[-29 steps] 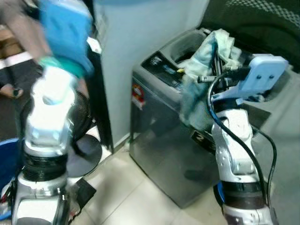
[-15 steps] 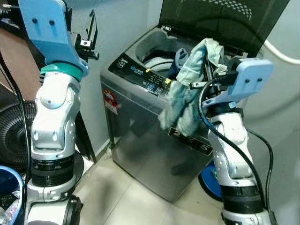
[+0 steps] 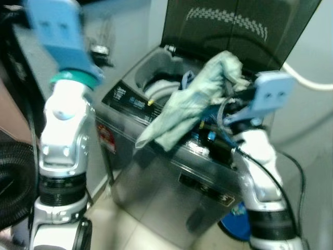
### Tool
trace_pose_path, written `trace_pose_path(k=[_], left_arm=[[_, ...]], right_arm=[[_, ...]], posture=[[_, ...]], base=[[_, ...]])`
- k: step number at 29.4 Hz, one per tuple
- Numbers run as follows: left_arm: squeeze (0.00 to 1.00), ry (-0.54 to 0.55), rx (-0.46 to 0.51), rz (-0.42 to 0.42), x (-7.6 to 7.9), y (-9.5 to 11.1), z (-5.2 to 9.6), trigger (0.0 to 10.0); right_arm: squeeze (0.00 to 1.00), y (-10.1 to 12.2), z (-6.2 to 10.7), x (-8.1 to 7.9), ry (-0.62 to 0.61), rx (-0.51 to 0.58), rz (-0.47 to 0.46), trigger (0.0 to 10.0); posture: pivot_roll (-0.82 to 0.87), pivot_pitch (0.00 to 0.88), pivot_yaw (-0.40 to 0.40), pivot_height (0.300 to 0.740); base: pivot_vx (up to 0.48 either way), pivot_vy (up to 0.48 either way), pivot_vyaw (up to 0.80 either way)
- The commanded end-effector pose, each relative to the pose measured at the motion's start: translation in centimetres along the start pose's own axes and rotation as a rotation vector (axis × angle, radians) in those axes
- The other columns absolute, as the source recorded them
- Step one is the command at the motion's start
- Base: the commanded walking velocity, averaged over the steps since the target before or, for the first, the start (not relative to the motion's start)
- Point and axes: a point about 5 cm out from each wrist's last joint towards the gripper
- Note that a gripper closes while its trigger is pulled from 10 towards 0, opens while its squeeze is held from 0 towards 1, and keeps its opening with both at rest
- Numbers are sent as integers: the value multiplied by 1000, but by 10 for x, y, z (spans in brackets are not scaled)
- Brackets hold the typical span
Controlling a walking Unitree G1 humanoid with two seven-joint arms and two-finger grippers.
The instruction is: Clothes washing
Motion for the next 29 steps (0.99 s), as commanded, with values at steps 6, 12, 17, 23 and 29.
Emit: trace_pose_path(k=[6,12,17,23,29], left_arm=[[0,-26,-14,3,3,-1,2,10000],[0,-43,-12,10,6,-1,2,10000],[0,-51,-12,16,7,0,2,10000],[0,-57,-13,19,7,1,3,10000],[0,-121,-18,48,12,1,4,10000]], right_arm=[[0,-4,2,4,-25,-23,11,10000],[0,-3,1,7,-28,-18,16,10000],[0,-2,0,6,-22,-13,13,10000],[0,-1,0,4,-15,-10,12,10000],[0,4,-1,-5,67,5,18,10000]], posture=[[103,31,5,740],[103,31,5,740],[104,37,5,740],[103,39,5,740],[101,40,9,740]], base=[[80,0,-133],[0,0,0],[0,0,0],[0,0,0],[0,0,0]])
Point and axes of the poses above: a point about 5 cm out from each wrist's last joint towards the gripper, its own z axis pointing back from the gripper into the wrist, its own y axis along the axis of the wrist's last joint, x = y × z, and after that the axes turned 8 degrees about -z, right-handed
